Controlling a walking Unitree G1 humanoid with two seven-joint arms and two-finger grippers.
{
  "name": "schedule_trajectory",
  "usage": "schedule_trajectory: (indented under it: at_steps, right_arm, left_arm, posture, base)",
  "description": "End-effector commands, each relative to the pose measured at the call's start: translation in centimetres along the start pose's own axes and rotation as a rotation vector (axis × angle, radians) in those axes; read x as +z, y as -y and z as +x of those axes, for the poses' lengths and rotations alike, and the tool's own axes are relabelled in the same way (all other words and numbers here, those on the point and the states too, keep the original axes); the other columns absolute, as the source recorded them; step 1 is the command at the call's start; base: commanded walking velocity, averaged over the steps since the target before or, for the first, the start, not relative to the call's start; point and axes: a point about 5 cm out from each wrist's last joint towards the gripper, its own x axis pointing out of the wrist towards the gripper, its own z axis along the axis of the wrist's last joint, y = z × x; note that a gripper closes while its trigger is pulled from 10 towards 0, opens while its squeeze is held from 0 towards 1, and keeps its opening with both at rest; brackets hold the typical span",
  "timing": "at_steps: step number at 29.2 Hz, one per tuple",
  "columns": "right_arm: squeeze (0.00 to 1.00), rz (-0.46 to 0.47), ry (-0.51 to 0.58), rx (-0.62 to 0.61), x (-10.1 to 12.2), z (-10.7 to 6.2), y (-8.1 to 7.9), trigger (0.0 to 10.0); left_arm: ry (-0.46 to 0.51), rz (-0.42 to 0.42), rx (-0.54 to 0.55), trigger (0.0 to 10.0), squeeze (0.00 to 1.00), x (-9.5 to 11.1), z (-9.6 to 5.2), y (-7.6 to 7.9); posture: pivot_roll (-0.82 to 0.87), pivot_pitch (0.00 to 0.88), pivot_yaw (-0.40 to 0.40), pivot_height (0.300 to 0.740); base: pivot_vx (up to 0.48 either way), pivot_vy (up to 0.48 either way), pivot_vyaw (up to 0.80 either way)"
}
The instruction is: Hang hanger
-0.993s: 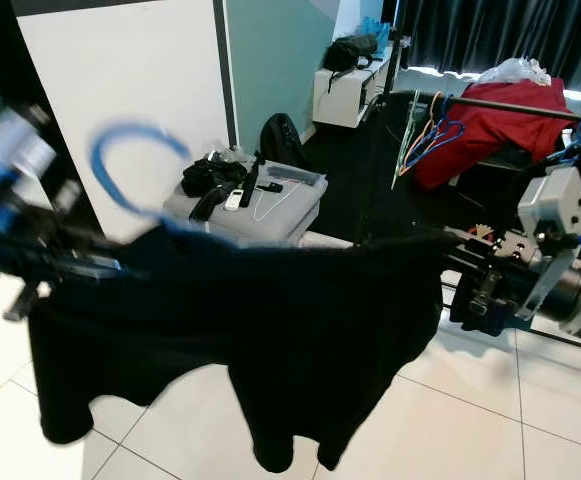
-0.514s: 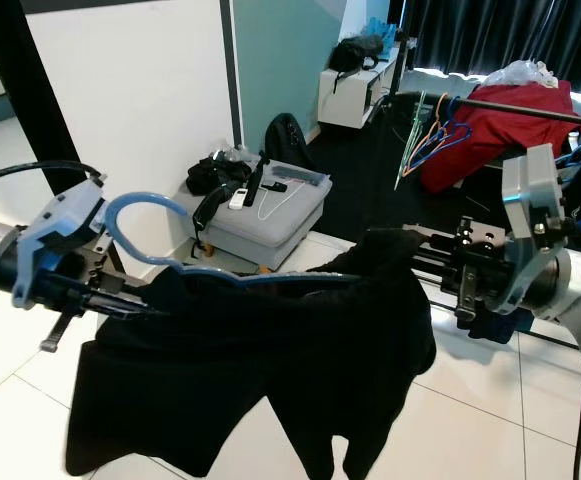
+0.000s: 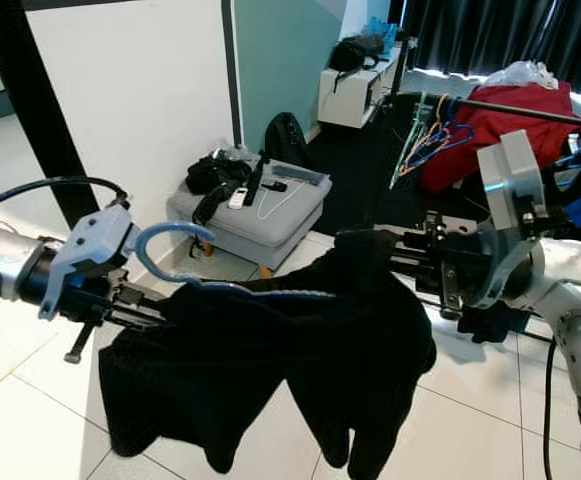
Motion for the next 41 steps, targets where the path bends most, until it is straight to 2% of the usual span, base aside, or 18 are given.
schedule_trajectory:
  at_steps: [1, 7, 9, 11, 14, 17, 21, 25, 26, 29, 30, 32, 33, 35, 37, 41]
  right_arm:
    - [0.0, -0.084, 0.087, 0.073, 2.4, 1.0, -0.4, 0.0]
    - [0.0, -0.103, 0.114, 0.05, 3.1, 0.9, 0.4, 0.0]
    - [0.0, -0.082, 0.052, 0.093, 1.9, 1.4, 0.2, 0.0]
    - [0.0, -0.041, -0.067, 0.147, -0.7, 2.3, -0.8, 0.0]
    - [0.0, -0.028, -0.097, 0.161, -1.5, 2.5, -1.2, 0.0]
    - [0.0, -0.008, -0.168, 0.17, -3.2, 2.8, -1.8, 0.0]
    - [0.0, 0.005, -0.205, 0.179, -4.4, 3.2, -2.4, 0.0]
    - [0.0, 0.014, -0.185, 0.169, -4.5, 3.7, -2.5, 0.1]
    - [0.0, 0.011, -0.173, 0.137, -4.4, 3.8, -2.0, 2.8]
    - [0.0, 0.009, -0.166, 0.113, -4.4, 3.9, -1.7, 2.8]
    - [0.0, 0.02, -0.171, 0.067, -4.4, 3.9, -1.1, 7.0]
    - [0.0, 0.02, -0.171, 0.067, -4.4, 3.9, -1.1, 7.0]
    - [1.0, 0.035, -0.181, 0.02, -4.6, 3.8, -0.3, 10.0]
    - [1.0, 0.036, -0.193, -0.025, -4.7, 3.6, 0.3, 10.0]
    - [1.0, -0.002, -0.235, -0.108, -4.8, 2.9, 1.5, 10.0]
    - [1.0, -0.039, -0.274, -0.158, -4.8, 2.0, 2.3, 10.0]
  left_arm:
    - [-0.067, 0.008, -0.07, 10.0, 0.0, -0.7, 1.8, 0.6]
    - [-0.097, 0.035, -0.084, 10.0, 0.0, -0.7, 1.9, 0.8]
    - [-0.048, 0.069, -0.075, 10.0, 0.0, 0.4, 2.0, 0.7]
    - [0.008, 0.101, -0.05, 10.0, 0.0, 1.3, 2.1, 0.3]
    - [0.023, 0.105, -0.043, 10.0, 0.0, 1.5, 2.1, 0.2]
    - [0.054, 0.113, -0.044, 10.0, 0.0, 2.0, 2.1, 0.1]
    - [0.067, 0.126, -0.034, 10.0, 0.0, 2.3, 2.0, -0.1]
    - [0.043, 0.132, -0.027, 10.0, 0.0, 1.9, 2.2, -0.2]
    - [0.043, 0.131, -0.027, 10.0, 0.0, 1.8, 2.4, -0.1]
    - [0.046, 0.129, -0.027, 10.0, 0.0, 1.8, 2.5, 0.0]
    - [0.052, 0.13, -0.03, 10.0, 0.0, 1.9, 2.7, 0.1]
    - [0.052, 0.13, -0.03, 10.0, 0.0, 1.9, 2.7, 0.1]
    - [0.067, 0.126, -0.036, 10.0, 0.0, 2.0, 2.8, 0.2]
    - [0.074, 0.124, -0.041, 10.0, 0.0, 2.1, 2.9, 0.3]
    - [0.091, 0.11, -0.045, 10.0, 0.0, 2.0, 3.1, 0.5]
    - [0.099, 0.099, -0.047, 10.0, 0.0, 1.9, 3.2, 0.7]
  posture:
    - [-0.02, 0.0, -0.058, 0.74]
    - [-0.01, 0.0, -0.061, 0.74]
    - [-0.02, 0.0, -0.062, 0.74]
    - [-0.02, 0.0, -0.063, 0.74]
    - [-0.02, 0.0, -0.063, 0.74]
    - [-0.02, 0.0, -0.061, 0.74]
    - [-0.02, 0.0, -0.057, 0.74]
    - [-0.02, 0.0, -0.055, 0.74]
    - [-0.02, 0.0, -0.056, 0.74]
    - [-0.02, 0.0, -0.056, 0.74]
    - [-0.02, 0.0, -0.056, 0.74]
    - [-0.02, 0.0, -0.056, 0.74]
    - [-0.02, 0.0, -0.058, 0.74]
    - [-0.02, 0.0, -0.058, 0.74]
    - [-0.02, 0.0, -0.058, 0.74]
    - [-0.02, 0.0, -0.058, 0.74]
  base:
    - [0.0, 0.0, 0.0]
    - [0.0, 0.0, 0.0]
    - [0.0, 0.0, 0.0]
    - [0.0, 0.0, 0.0]
    - [0.0, 0.0, 0.0]
    - [0.0, 0.0, 0.0]
    - [0.0, 0.0, 0.0]
    - [0.0, 0.0, 0.0]
    - [0.0, 0.0, 0.0]
    - [0.0, 0.0, 0.0]
    - [0.0, 0.0, 0.0]
    - [0.0, 0.0, 0.0]
    - [0.0, 0.0, 0.0]
    - [0.0, 0.0, 0.0]
    - [0.0, 0.0, 0.0]
    - [0.0, 0.0, 0.0]
